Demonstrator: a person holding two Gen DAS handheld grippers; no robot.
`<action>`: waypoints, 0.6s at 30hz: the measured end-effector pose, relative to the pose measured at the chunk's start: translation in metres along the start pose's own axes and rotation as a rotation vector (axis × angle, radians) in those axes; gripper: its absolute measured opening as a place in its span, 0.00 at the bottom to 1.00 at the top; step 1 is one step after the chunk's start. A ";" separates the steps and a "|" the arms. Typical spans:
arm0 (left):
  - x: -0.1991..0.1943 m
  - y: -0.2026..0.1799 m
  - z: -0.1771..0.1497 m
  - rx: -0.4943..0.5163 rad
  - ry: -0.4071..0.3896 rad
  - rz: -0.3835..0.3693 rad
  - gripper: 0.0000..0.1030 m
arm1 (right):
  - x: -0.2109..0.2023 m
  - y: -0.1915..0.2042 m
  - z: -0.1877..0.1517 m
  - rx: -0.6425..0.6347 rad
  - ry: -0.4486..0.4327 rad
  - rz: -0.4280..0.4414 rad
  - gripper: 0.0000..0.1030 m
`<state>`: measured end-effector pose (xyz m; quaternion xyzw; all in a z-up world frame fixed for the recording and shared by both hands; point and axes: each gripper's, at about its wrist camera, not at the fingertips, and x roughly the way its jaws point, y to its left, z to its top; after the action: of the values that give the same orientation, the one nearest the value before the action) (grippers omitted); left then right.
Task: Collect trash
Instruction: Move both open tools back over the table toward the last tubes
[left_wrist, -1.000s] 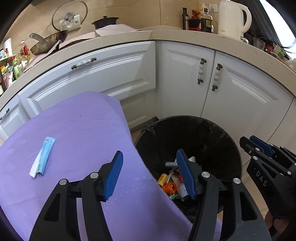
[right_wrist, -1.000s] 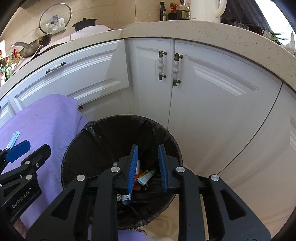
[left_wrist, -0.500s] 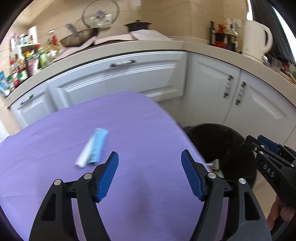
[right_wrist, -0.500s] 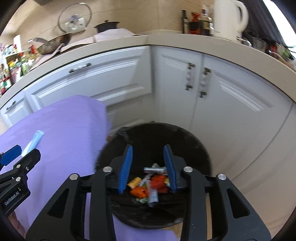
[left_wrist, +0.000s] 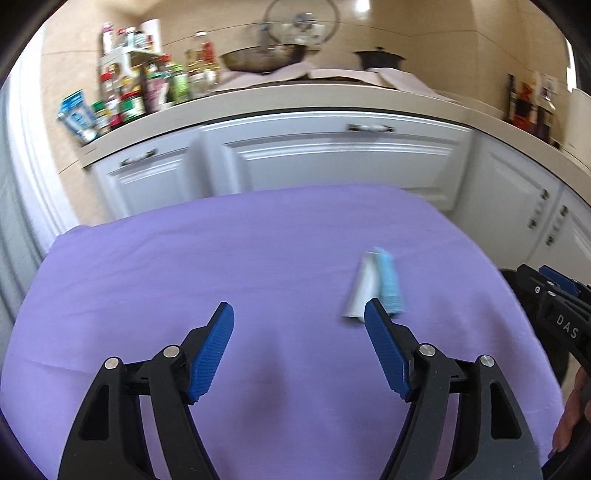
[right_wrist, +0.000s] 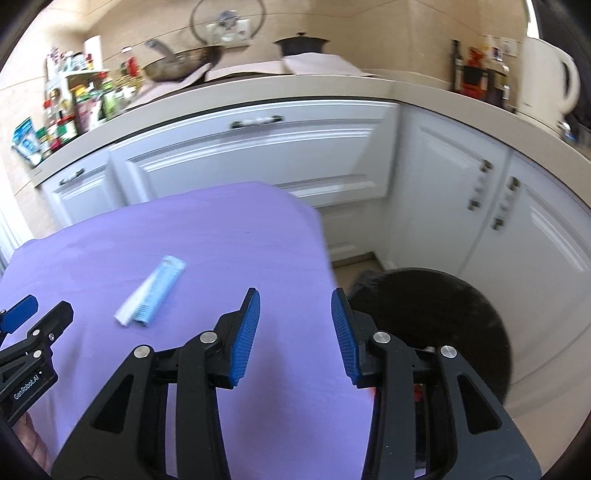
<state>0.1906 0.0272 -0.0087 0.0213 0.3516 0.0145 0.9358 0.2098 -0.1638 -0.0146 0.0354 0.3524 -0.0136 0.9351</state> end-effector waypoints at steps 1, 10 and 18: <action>0.001 0.008 0.000 -0.011 -0.002 0.012 0.69 | 0.002 0.006 0.001 -0.007 0.002 0.006 0.38; 0.009 0.066 0.001 -0.088 -0.003 0.088 0.70 | 0.029 0.069 0.005 -0.082 0.045 0.058 0.38; 0.016 0.099 -0.002 -0.137 0.006 0.123 0.71 | 0.052 0.099 0.003 -0.115 0.095 0.083 0.38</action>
<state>0.2000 0.1271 -0.0158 -0.0213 0.3508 0.0960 0.9313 0.2561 -0.0656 -0.0409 -0.0030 0.3948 0.0471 0.9175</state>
